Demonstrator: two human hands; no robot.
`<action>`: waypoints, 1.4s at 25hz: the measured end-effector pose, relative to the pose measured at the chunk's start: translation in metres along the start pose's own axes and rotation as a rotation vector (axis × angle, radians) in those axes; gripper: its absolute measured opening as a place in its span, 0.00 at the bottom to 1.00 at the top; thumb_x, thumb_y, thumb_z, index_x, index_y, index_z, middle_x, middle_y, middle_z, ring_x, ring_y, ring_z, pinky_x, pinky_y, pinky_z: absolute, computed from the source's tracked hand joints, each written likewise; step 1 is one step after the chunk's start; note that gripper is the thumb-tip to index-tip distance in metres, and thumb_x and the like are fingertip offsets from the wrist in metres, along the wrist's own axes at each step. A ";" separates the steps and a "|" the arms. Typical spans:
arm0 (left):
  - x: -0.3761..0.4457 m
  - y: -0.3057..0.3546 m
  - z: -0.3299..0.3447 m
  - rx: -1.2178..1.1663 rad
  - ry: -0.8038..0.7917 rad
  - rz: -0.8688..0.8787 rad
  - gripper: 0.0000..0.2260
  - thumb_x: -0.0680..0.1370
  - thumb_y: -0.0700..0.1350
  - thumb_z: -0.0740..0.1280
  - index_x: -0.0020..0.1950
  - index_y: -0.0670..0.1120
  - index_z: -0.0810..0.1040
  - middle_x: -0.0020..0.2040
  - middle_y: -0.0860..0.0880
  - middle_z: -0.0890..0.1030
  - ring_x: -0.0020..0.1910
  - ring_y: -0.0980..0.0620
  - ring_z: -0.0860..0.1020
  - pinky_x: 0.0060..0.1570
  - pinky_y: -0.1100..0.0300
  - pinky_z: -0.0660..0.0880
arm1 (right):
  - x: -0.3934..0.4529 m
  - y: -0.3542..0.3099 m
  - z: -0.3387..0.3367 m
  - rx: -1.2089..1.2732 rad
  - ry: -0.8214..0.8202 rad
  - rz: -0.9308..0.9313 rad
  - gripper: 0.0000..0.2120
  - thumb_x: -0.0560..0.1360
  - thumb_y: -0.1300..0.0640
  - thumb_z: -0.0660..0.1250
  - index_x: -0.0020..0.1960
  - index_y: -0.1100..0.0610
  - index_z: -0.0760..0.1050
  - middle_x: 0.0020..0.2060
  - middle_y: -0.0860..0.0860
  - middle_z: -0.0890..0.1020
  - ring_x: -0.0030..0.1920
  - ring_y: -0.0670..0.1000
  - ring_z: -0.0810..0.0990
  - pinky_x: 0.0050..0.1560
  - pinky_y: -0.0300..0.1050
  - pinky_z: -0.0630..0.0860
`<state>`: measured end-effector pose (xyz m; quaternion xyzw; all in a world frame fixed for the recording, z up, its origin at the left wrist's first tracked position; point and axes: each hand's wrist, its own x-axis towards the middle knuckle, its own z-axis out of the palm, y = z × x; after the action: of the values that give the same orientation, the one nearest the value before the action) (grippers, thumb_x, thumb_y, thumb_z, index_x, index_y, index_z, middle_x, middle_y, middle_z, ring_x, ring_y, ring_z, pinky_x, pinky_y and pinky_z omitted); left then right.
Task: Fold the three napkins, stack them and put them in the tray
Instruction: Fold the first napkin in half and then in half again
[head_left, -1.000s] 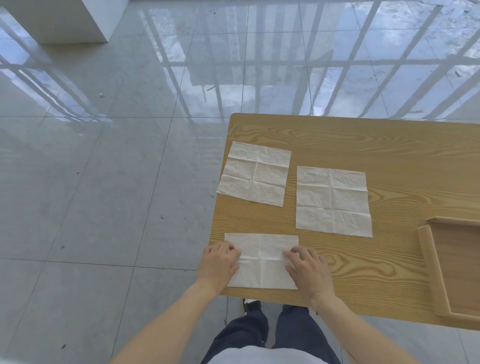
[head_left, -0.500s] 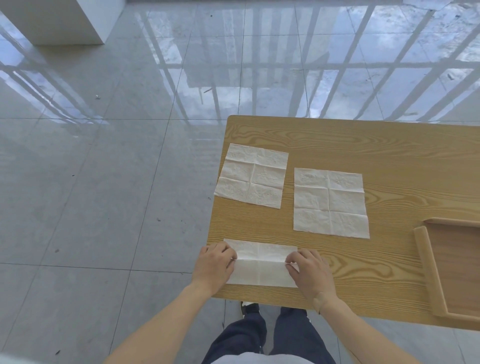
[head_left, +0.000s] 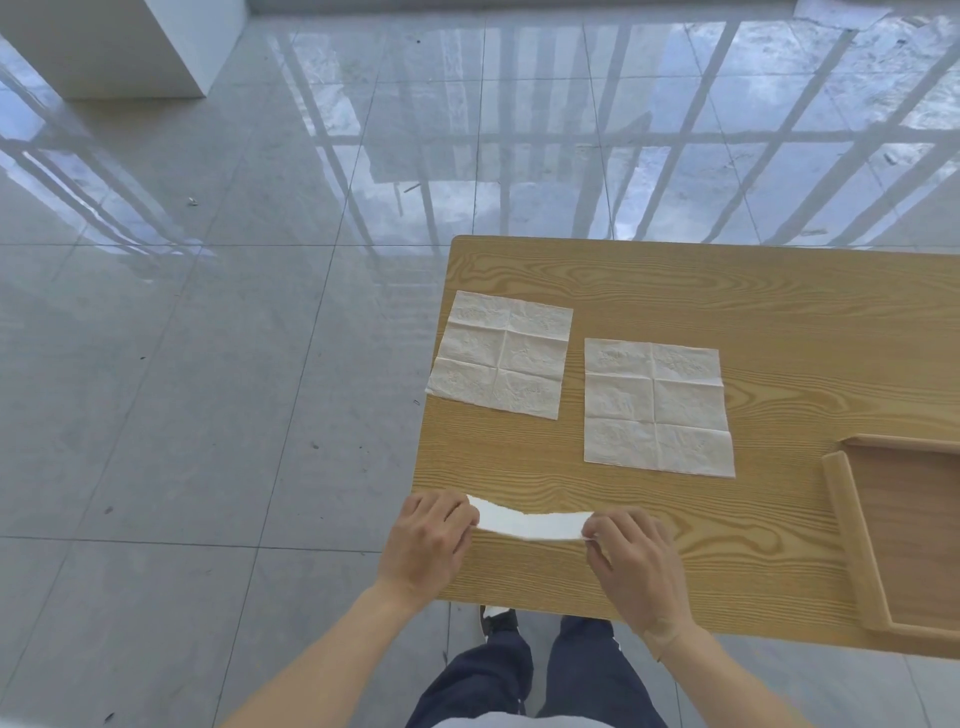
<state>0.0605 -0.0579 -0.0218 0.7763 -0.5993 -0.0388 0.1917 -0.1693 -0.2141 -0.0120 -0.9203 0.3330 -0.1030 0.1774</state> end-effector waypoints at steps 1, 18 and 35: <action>-0.008 0.001 0.005 0.000 -0.017 0.006 0.09 0.70 0.36 0.72 0.43 0.49 0.76 0.44 0.53 0.79 0.43 0.51 0.76 0.46 0.58 0.73 | -0.009 0.001 0.005 -0.009 -0.020 -0.003 0.12 0.67 0.63 0.76 0.43 0.51 0.77 0.43 0.43 0.81 0.49 0.50 0.78 0.49 0.43 0.70; -0.007 0.015 0.018 -0.070 -0.366 -0.633 0.29 0.74 0.56 0.68 0.72 0.52 0.63 0.62 0.51 0.68 0.60 0.51 0.71 0.58 0.55 0.74 | -0.064 0.026 0.037 -0.214 -0.310 0.390 0.41 0.72 0.26 0.48 0.77 0.44 0.38 0.78 0.48 0.39 0.77 0.53 0.36 0.72 0.63 0.32; 0.019 0.023 -0.002 -0.722 -0.347 -0.820 0.18 0.71 0.40 0.74 0.54 0.56 0.73 0.40 0.54 0.77 0.35 0.59 0.76 0.35 0.65 0.76 | -0.065 0.031 0.038 -0.192 -0.445 0.478 0.43 0.68 0.21 0.42 0.74 0.39 0.32 0.75 0.47 0.29 0.74 0.55 0.27 0.68 0.64 0.23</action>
<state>0.0454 -0.0804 -0.0086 0.8130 -0.2205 -0.4388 0.3128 -0.2249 -0.1846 -0.0634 -0.8287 0.5005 0.1767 0.1774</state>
